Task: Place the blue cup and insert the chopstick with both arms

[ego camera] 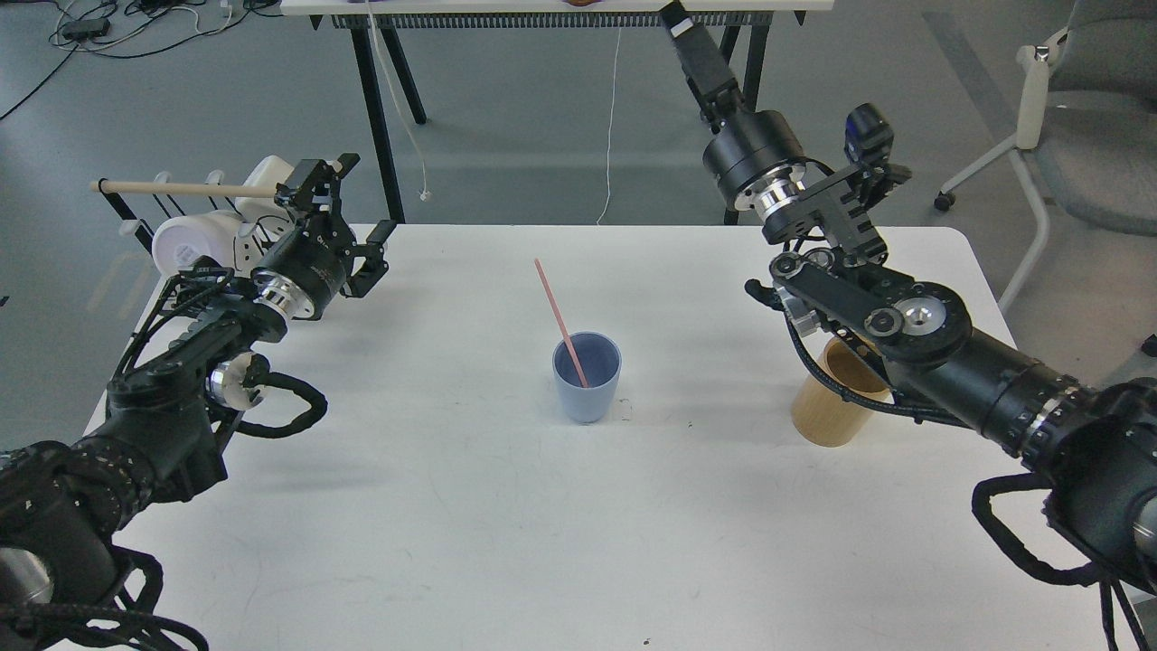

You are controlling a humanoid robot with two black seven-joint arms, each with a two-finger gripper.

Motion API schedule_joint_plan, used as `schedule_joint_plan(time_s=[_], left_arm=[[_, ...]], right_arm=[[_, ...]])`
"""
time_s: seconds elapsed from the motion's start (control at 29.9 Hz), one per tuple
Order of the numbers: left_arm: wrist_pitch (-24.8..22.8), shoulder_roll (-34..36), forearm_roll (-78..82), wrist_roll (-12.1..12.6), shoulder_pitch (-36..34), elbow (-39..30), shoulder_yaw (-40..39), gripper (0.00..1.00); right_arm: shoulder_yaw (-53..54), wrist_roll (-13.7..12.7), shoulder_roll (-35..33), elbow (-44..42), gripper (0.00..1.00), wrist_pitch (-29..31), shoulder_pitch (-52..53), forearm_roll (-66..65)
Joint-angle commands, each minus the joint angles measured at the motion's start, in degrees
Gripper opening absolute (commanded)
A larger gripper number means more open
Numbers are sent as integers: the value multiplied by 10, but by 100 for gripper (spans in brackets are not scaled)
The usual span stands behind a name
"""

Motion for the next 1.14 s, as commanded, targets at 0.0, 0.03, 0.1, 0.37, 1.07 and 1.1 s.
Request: schedule_joint_plan(time_s=[0.0, 0.03, 0.1, 0.37, 1.07, 1.1], left_arm=[[0, 16, 0, 0, -28, -1, 3, 99], [0, 20, 0, 0, -32, -1, 3, 99], [0, 35, 0, 0, -41, -1, 2, 99], [0, 53, -2, 0, -44, -1, -3, 99], [0, 39, -3, 0, -37, 0, -6, 99], [0, 39, -3, 0, -37, -1, -6, 99]], right_arm=[[8, 0, -59, 18, 97, 137, -9, 132], [8, 0, -72, 18, 97, 181, -14, 163], [7, 0, -98, 16, 97, 280, -22, 220], [4, 0, -129, -17, 99, 435, -45, 276], [46, 0, -113, -90, 99, 435, -73, 285], [47, 0, -113, -86, 99, 435, -78, 284]])
